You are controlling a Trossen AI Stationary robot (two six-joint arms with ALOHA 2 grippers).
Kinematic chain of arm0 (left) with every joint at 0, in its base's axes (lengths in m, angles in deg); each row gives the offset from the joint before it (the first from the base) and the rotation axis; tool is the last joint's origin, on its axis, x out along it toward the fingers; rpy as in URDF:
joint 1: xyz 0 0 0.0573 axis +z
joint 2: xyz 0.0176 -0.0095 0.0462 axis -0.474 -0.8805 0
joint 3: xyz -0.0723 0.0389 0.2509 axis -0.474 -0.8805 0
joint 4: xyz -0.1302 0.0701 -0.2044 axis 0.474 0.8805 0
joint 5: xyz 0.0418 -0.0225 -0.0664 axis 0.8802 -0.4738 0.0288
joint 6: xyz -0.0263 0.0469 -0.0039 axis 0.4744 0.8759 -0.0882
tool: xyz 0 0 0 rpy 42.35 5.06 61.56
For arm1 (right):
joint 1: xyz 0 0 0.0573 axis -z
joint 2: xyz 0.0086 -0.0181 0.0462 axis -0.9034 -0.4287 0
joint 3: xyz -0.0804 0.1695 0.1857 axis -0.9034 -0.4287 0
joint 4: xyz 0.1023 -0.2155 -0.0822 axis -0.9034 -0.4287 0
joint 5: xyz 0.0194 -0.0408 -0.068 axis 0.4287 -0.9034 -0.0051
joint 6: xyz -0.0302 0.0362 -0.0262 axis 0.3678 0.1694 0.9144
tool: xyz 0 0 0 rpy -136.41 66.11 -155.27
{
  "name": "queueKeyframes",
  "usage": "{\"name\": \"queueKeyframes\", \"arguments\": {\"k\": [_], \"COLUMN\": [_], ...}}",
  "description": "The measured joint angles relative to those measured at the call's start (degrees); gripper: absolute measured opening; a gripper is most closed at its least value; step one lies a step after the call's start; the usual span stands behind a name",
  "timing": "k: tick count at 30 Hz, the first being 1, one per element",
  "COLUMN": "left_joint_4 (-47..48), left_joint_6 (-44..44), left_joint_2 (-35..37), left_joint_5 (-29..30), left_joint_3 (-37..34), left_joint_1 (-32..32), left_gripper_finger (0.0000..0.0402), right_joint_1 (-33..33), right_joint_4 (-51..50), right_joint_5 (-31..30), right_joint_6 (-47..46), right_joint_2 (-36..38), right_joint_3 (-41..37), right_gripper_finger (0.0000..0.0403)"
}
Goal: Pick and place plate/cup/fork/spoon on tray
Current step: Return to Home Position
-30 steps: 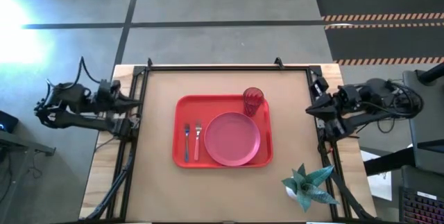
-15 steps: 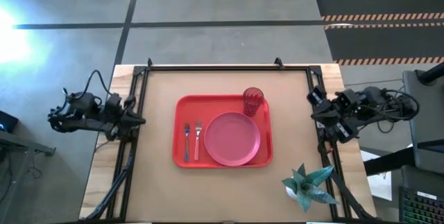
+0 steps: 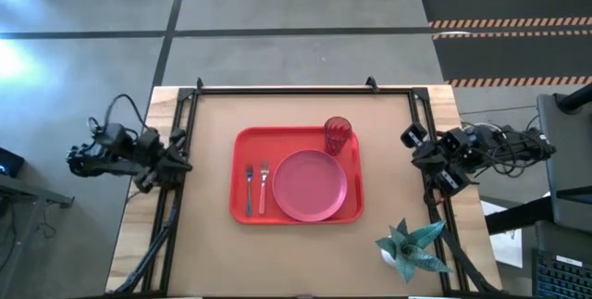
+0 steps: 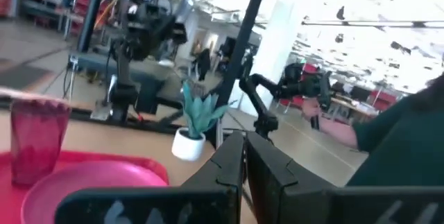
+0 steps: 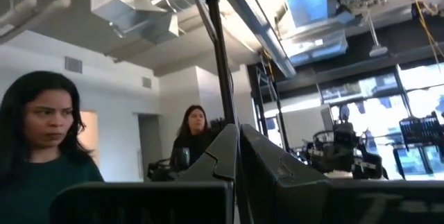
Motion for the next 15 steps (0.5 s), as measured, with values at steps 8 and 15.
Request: {"name": "queueKeyframes", "arguments": {"k": [8,15], "left_joint_4": [-11.44,-27.0], "left_joint_6": [-2.89,-6.39], "left_joint_2": [0.07,0.09], "left_joint_5": [-2.51,-5.56], "left_joint_3": [-10.71,-18.8], "left_joint_1": [0.04,-0.01], "left_gripper_finger": [0.0,0.0], "right_joint_1": [0.0,0.0], "right_joint_4": [6.21,6.44], "right_joint_5": [-0.07,-0.49], "right_joint_6": [-1.22,-4.01], "right_joint_2": [0.11,0.17], "right_joint_3": [-3.84,-5.16], "right_gripper_finger": [0.0008,0.0008]}}
